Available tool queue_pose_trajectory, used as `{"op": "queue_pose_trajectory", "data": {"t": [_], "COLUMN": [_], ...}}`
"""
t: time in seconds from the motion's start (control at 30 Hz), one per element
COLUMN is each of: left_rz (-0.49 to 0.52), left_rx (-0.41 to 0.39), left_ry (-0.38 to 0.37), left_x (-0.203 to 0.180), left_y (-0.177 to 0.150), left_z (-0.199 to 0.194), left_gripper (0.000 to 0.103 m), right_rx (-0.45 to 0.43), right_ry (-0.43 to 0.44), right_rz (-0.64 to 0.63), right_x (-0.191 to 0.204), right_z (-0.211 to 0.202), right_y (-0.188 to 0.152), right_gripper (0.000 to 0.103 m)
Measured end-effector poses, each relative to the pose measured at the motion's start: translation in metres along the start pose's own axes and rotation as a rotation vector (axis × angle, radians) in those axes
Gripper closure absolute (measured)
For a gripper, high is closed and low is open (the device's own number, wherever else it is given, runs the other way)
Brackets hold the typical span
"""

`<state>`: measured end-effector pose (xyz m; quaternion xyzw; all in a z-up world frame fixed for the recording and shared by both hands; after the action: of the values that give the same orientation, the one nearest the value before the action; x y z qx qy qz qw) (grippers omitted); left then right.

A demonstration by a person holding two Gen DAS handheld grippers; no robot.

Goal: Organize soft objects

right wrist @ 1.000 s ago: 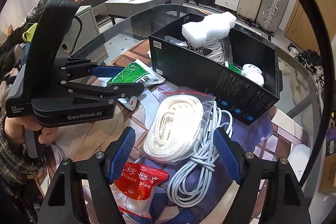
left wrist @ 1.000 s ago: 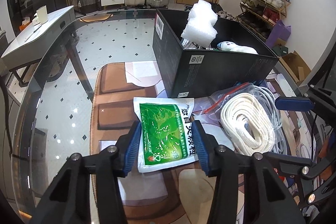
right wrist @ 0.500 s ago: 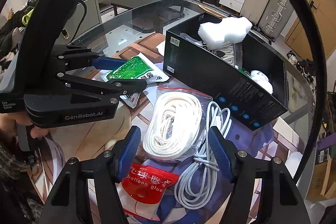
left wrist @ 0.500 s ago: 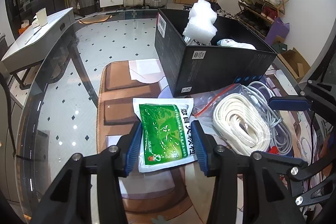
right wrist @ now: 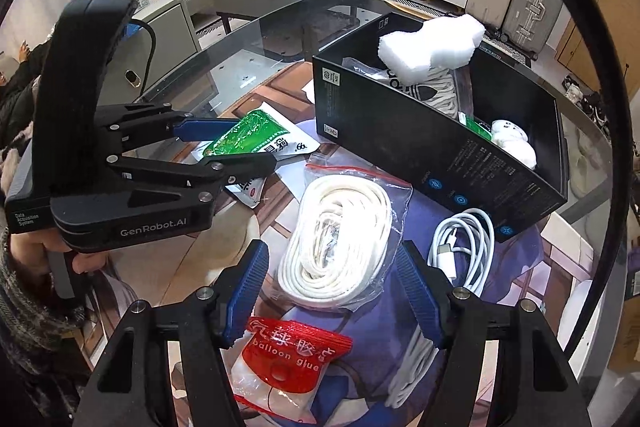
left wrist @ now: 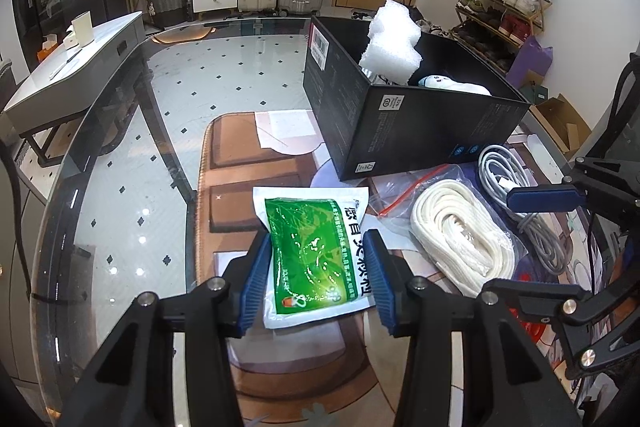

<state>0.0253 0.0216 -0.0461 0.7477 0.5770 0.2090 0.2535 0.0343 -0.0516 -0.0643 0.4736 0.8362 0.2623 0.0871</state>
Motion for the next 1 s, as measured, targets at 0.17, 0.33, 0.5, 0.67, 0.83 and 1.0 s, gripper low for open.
{"op": "queue_pose_trajectory", "data": {"t": [0.17, 0.33, 0.5, 0.67, 0.83, 1.0], "left_rz": [0.002, 0.005, 0.007, 0.003, -0.001, -0.011], "left_rx": [0.000, 0.000, 0.003, 0.003, 0.006, -0.002], "left_ry": [0.001, 0.001, -0.001, -0.006, -0.012, -0.014], "left_x": [-0.002, -0.003, -0.003, -0.004, -0.005, -0.007], "left_y": [0.000, 0.000, 0.001, 0.002, 0.001, 0.001], "left_z": [0.000, 0.000, -0.001, 0.000, -0.002, -0.010], "left_gripper": [0.058, 0.059, 0.059, 0.059, 0.060, 0.061], "right_rx": [0.021, 0.029, 0.034, 0.031, 0.013, -0.017], "right_ry": [-0.029, -0.043, -0.050, -0.036, -0.031, -0.004], "right_rz": [-0.016, -0.022, -0.025, -0.031, -0.027, -0.017], "right_x": [0.006, 0.006, 0.006, 0.008, 0.008, 0.005], "right_z": [0.015, 0.023, 0.029, 0.027, 0.019, 0.001], "right_y": [0.004, 0.009, 0.012, 0.009, 0.008, 0.005], "right_gripper": [0.034, 0.034, 0.043, 0.059, 0.066, 0.072]}}
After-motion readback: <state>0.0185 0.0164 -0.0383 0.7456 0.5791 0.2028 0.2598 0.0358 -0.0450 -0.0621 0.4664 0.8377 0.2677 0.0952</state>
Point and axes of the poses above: each gripper's, at about its wrist camera, not at the fingertips, and z roughly the way its jaws point, x to its left, y to its top, the point moved 2 cm from there along z, roughly the way its jaws point, and after that the axes turned 15 degrees about z, right-handed, at the moved point
